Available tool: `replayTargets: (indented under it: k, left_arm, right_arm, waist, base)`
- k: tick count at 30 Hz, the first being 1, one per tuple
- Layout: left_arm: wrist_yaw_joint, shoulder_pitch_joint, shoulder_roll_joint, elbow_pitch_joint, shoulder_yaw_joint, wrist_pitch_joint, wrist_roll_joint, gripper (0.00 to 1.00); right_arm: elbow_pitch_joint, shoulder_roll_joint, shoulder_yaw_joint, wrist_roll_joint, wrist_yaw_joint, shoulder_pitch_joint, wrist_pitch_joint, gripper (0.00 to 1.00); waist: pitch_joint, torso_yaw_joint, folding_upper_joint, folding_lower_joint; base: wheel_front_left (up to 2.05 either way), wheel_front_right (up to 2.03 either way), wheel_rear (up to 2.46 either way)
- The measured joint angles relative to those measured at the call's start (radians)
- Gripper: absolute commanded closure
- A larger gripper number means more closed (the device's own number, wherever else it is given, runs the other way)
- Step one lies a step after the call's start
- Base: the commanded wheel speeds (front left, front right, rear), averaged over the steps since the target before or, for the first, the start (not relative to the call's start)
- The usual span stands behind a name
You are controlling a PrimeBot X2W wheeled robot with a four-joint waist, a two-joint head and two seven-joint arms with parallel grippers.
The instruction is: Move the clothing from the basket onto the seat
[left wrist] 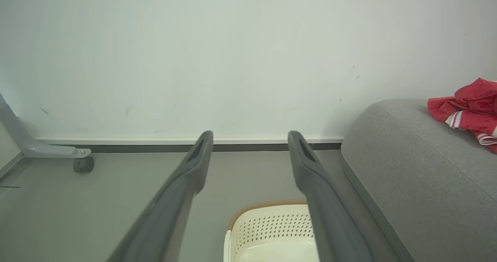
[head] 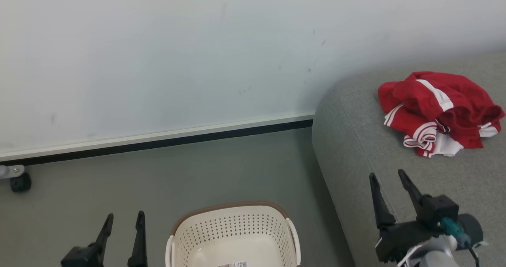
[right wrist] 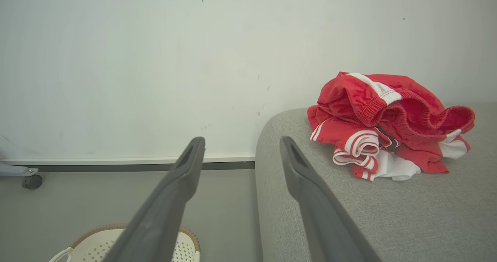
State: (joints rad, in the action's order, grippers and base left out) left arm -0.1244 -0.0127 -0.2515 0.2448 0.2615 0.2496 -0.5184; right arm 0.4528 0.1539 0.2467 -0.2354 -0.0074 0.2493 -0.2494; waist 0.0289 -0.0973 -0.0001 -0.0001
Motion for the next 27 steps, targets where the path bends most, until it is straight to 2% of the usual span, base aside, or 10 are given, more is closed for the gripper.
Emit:
replayTargets:
  k: [9,15,27]
  left_arm:
    - [0.000,0.086,0.035,-0.062,-0.067,0.000,0.051,0.00]
    - [0.000,0.115,0.055,-0.092,-0.104,0.000,0.085,0.00]
    - [0.000,0.140,0.068,-0.124,-0.134,0.000,0.114,0.00]
  right_arm:
    - [-0.189,-0.004,-0.020,0.005,-0.045,-0.162,0.000,0.00]
    - [-0.272,-0.002,-0.034,0.006,-0.055,-0.216,0.000,0.00]
    - [-0.354,-0.002,-0.051,0.007,-0.065,-0.251,0.000,0.00]
  waist:
    - [0.020,0.028,0.0002,0.0001]
    - [0.028,0.042,0.0001,0.0001]
    - [0.026,0.041,0.0001,0.0001]
  base:
    - [0.00,0.00,0.00]
    - [0.00,0.00,0.00]
    - [0.00,0.00,0.00]
